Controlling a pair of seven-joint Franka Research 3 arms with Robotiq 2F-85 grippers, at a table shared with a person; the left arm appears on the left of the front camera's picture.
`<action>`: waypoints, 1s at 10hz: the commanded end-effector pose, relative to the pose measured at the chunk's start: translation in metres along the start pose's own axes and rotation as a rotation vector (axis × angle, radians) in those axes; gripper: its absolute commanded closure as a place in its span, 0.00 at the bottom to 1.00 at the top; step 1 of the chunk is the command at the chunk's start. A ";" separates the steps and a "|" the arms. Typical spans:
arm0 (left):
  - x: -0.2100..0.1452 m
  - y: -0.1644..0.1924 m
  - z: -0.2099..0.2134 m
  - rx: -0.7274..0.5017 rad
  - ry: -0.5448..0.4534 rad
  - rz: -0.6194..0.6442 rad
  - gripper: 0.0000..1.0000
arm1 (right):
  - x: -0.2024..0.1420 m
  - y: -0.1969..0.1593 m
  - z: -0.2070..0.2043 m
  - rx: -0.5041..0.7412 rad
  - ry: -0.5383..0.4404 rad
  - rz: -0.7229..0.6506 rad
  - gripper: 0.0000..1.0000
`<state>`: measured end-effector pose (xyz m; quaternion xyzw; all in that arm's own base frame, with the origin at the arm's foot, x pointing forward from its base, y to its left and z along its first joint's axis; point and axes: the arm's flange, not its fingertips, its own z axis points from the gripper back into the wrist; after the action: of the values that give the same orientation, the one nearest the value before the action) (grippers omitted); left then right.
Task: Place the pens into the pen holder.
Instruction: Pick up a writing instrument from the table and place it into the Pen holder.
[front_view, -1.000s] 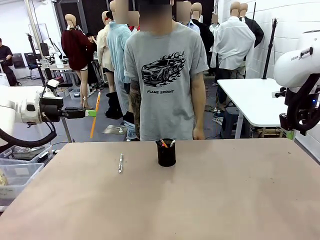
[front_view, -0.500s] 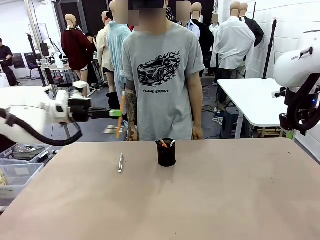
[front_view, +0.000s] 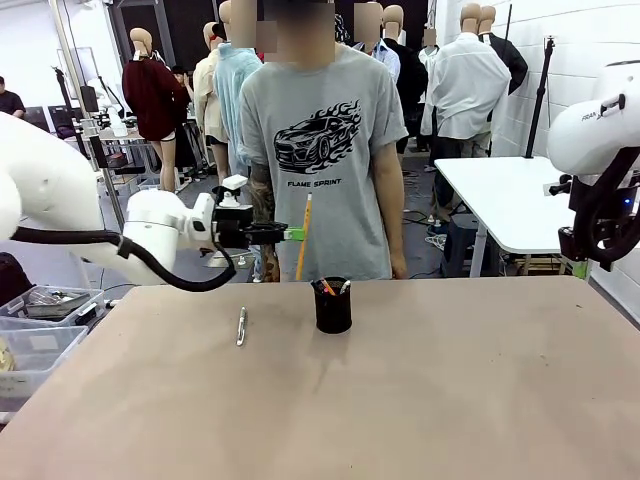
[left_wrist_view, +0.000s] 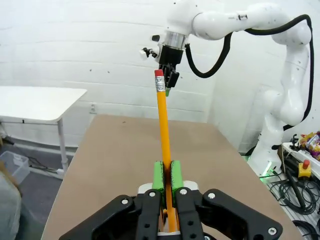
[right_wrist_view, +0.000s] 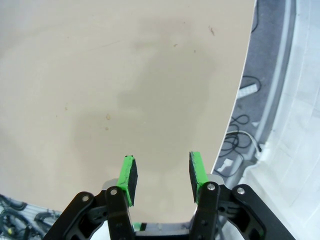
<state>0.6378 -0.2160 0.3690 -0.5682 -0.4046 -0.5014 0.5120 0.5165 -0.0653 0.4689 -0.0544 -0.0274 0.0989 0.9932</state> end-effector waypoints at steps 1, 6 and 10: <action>0.012 0.019 -0.012 0.002 0.033 -0.041 1.00 | 0.000 -0.001 -0.001 -0.002 0.000 0.009 0.46; -0.009 0.066 -0.047 0.035 0.010 -0.029 1.00 | 0.000 -0.001 -0.001 -0.002 0.000 0.009 0.46; -0.025 0.081 -0.065 0.060 0.059 -0.001 1.00 | 0.000 -0.001 -0.001 -0.002 0.000 0.009 0.46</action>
<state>0.6939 -0.2862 0.3274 -0.5345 -0.4217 -0.5048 0.5307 0.5165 -0.0655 0.4689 -0.0543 -0.0274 0.0987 0.9933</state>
